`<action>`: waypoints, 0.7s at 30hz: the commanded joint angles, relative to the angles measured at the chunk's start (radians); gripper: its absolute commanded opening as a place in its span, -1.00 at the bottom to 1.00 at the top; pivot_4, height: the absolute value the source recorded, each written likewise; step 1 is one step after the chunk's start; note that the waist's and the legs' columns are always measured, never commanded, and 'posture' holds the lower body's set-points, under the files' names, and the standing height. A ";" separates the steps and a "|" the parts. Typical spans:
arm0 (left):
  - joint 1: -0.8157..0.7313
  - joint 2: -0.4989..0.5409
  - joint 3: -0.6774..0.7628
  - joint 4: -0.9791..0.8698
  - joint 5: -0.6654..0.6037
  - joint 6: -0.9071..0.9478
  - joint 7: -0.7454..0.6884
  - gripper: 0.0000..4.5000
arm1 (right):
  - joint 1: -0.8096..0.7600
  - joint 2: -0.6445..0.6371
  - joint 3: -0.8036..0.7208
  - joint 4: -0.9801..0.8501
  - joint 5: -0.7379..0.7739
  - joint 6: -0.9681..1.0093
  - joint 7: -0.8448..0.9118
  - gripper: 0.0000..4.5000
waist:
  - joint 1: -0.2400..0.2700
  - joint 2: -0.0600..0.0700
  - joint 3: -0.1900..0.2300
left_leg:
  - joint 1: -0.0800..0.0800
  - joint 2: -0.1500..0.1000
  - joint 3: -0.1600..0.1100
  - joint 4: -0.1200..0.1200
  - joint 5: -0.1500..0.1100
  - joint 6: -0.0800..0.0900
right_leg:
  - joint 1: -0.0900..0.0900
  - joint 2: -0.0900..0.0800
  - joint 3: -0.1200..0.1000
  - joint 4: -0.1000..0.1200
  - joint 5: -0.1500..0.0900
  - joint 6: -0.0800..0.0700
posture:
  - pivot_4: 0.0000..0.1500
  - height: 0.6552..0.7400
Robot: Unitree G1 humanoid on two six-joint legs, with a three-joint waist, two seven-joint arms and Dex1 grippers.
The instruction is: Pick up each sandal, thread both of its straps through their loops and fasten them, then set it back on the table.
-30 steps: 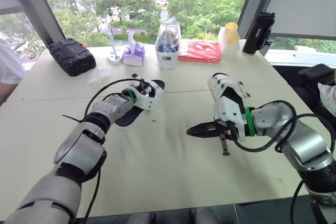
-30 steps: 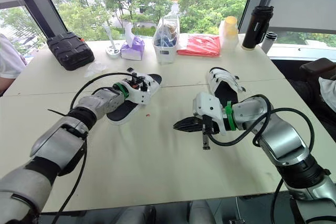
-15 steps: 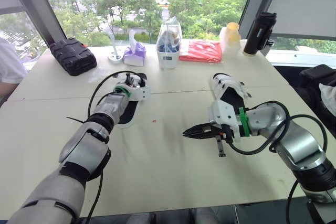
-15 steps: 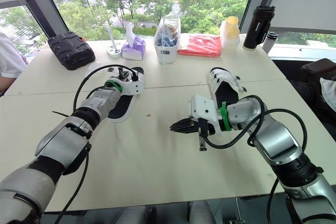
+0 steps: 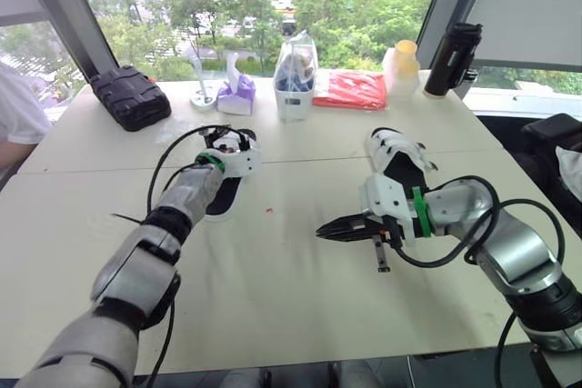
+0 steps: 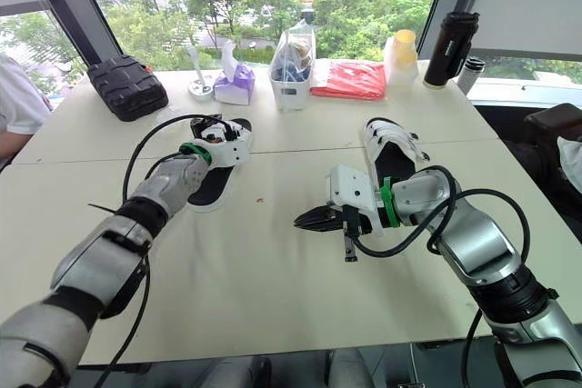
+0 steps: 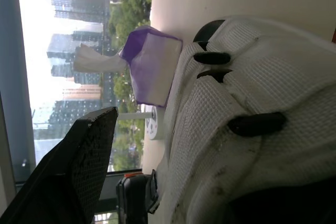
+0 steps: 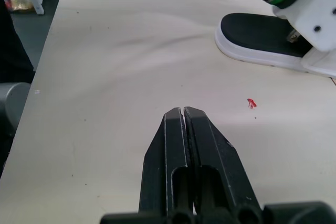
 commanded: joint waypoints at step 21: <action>0.609 0.015 0.708 -1.441 -0.821 1.049 -0.697 0.98 | -0.025 -0.012 -0.147 0.133 0.018 0.006 -0.050 -1.00 | -0.009 0.000 0.000 | 0.001 0.001 -0.001 0.000 -0.003 0.005 | -0.001 0.000 0.002 0.001 0.001 -0.001 | 1.00 1.00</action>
